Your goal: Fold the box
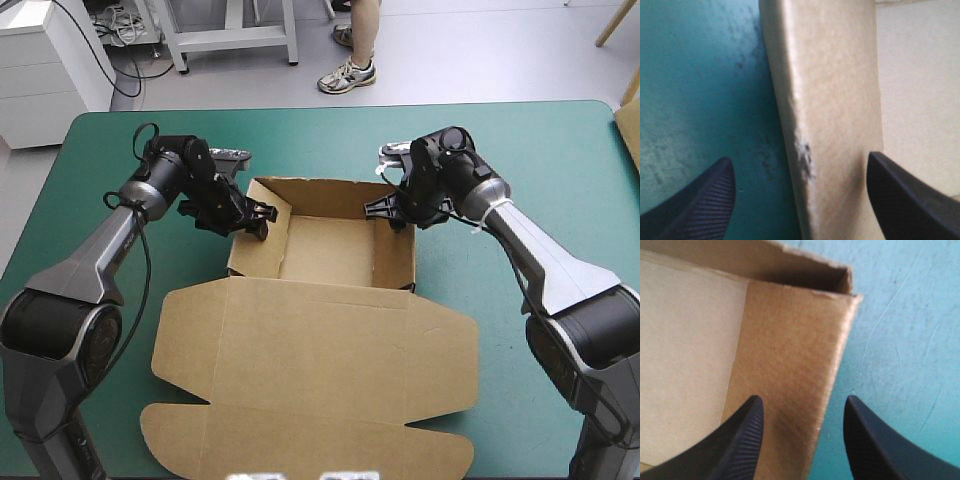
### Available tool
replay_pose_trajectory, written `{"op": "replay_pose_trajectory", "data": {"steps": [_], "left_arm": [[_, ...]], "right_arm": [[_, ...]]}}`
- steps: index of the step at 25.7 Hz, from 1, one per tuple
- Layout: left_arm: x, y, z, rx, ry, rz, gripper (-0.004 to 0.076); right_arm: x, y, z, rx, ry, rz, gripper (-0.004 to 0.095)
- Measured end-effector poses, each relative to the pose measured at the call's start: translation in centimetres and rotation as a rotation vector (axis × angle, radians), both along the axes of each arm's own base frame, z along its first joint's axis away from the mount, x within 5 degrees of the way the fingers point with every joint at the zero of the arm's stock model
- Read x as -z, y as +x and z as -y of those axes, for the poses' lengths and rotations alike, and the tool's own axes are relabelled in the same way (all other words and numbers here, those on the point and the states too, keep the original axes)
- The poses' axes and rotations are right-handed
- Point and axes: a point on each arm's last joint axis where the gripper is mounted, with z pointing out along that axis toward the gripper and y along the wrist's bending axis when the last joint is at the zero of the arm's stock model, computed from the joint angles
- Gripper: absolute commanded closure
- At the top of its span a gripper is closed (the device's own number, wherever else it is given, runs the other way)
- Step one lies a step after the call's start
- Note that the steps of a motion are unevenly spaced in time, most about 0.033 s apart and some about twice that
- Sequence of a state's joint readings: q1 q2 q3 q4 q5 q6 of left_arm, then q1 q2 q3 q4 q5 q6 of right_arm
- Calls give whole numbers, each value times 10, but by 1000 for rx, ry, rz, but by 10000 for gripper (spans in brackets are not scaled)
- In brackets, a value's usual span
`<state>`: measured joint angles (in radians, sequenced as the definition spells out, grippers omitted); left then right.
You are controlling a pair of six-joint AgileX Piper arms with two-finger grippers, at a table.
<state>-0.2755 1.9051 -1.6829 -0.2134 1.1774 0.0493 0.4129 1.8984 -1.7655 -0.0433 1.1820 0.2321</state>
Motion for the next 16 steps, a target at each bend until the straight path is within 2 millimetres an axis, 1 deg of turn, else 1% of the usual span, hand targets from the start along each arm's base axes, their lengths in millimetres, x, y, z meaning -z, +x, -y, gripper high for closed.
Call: {"op": "replay_pose_trajectory", "data": {"steps": [1,3,4,6,9,10,11,12,13,14,15,16], "left_arm": [[-12,2,0,7,3,22,186],[-30,6,0,11,5,75,189],[-41,9,0,12,4,109,201],[-60,10,0,10,-12,172,249],[-88,6,-1,5,-34,246,401],[-96,3,-2,5,-40,269,475],[-105,0,-3,5,-40,295,556],[-113,-4,-6,9,-30,321,728],[-129,-15,-12,19,4,373,729],[-136,-19,-15,23,22,393,731],[-149,-31,-21,20,46,431,731],[-156,-38,-25,18,54,452,731]], "right_arm": [[-11,1,0,0,10,35,442],[-28,-1,1,0,30,82,442],[-35,-2,1,0,38,100,442],[-51,-7,4,0,52,141,442],[-69,-17,8,1,65,181,442],[-73,-19,10,1,70,191,442],[-78,-22,11,6,76,199,442],[-81,-24,12,21,86,204,442],[-85,-27,13,52,103,206,442],[-86,-28,13,62,109,207,442],[-87,-28,14,71,114,206,442],[-86,-28,14,73,113,202,442]]}}
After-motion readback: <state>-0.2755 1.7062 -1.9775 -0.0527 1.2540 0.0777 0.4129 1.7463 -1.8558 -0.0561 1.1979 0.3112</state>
